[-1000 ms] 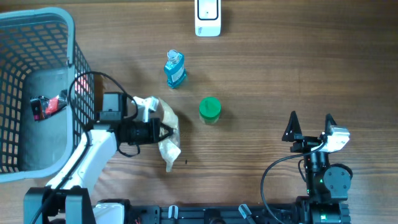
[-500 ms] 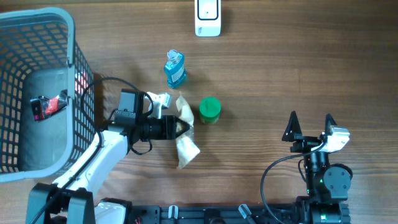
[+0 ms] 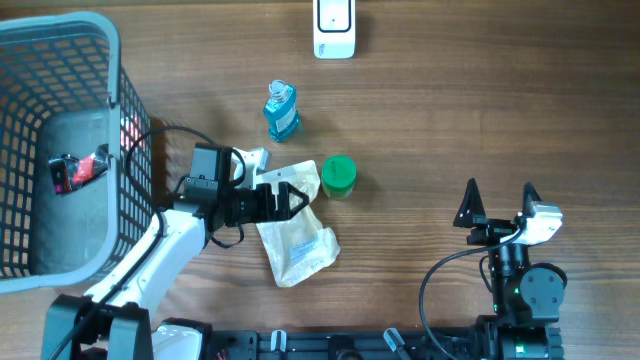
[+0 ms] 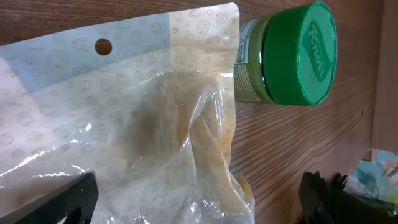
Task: Scan the item barcode
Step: 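Lower the beige pouch onto the table beside the green jar and release, then move the left gripper back into the basket toward the hex wrench package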
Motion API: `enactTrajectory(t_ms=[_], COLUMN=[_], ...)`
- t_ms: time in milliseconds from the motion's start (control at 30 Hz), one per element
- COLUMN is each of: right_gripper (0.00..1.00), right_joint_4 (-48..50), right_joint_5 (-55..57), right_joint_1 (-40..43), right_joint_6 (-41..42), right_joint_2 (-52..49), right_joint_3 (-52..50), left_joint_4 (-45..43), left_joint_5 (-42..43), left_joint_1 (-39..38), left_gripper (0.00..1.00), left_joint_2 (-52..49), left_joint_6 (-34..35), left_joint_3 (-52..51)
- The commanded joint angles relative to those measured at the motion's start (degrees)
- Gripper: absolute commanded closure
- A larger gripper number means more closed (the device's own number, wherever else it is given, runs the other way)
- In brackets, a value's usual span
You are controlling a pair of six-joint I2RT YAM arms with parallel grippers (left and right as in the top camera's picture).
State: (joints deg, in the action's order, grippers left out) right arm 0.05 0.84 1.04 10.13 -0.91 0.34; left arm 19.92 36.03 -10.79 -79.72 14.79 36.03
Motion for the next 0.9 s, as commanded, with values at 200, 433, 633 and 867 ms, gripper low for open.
enactTrajectory(t_ms=[200, 433, 633, 867], right_gripper=[0.00, 0.00, 0.00, 0.00], right_joint_4=[0.3, 0.3, 0.3, 0.3], right_joint_5=[-0.9, -0.9, -0.9, -0.9], right_joint_1=[-0.2, -0.2, -0.2, -0.2], right_joint_6=[-1.0, -1.0, -1.0, -1.0], right_joint_2=[0.4, 0.4, 0.4, 0.4], right_joint_3=[0.0, 0.0, 0.0, 0.0], left_joint_4=[3.5, 10.1, 23.0, 24.7], left_joint_5=[-0.8, -10.3, -28.8, -31.0], left_joint_1=[-0.1, 0.6, 11.5, 30.9], left_gripper=[0.00, 0.00, 0.00, 0.00], left_joint_2=[10.5, 14.5, 14.1, 14.8], left_joint_6=[3.7, 8.2, 17.1, 15.4], left_joint_3=[12.5, 31.3, 49.0, 53.4])
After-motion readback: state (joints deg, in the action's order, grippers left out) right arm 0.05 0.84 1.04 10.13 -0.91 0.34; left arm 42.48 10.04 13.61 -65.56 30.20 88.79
